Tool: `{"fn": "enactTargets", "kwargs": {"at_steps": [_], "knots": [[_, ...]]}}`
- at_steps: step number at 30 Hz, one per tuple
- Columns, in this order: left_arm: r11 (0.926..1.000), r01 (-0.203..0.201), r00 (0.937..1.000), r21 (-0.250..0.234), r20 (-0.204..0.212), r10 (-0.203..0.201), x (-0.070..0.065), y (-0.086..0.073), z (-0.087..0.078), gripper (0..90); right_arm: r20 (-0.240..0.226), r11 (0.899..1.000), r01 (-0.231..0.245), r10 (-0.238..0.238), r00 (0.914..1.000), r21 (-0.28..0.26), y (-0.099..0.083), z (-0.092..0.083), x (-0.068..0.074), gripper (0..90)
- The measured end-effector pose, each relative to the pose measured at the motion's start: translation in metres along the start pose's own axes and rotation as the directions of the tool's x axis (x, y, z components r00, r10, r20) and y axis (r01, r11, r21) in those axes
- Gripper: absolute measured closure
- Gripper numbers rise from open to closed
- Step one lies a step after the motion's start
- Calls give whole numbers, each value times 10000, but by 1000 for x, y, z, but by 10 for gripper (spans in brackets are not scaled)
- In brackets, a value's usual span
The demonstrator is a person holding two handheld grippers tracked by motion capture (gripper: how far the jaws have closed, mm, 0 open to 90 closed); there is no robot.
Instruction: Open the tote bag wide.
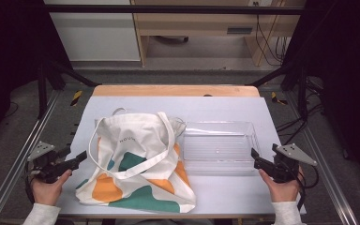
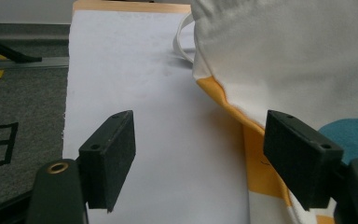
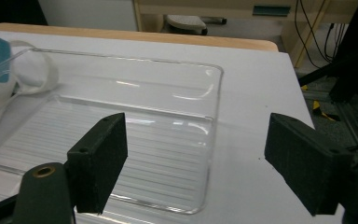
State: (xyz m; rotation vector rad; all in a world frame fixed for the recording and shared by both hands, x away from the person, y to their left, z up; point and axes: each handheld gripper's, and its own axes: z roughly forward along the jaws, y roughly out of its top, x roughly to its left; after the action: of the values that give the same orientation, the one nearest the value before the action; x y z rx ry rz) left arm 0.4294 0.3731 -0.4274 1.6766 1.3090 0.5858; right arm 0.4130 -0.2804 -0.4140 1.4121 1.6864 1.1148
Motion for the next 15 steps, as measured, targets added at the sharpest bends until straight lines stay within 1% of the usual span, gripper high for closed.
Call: {"fn": "enactTargets", "kwargs": {"at_steps": [4, 10, 12, 15], "knots": [[10000, -25, 10000, -80, 80, 26, -4, 2, -2, 259, -215, 9997, 231, -231, 9995, 17, 3, 1, 9, 221], [9999, -33, 9996, -149, 274, 37, -6, 3, -3, 269, -490, 9992, 384, -387, 9980, -66, 7, 0, 22, 241], [9997, -17, 9995, -254, 311, 25, -6, 5, -4, 269, -549, 9990, 425, -431, 9976, -118, 10, -1, 26, 249], [9994, 56, 9991, -331, 429, -42, -8, 7, -5, 268, -793, 9988, 428, -445, 9959, -227, 13, -1, 32, 268]]}}
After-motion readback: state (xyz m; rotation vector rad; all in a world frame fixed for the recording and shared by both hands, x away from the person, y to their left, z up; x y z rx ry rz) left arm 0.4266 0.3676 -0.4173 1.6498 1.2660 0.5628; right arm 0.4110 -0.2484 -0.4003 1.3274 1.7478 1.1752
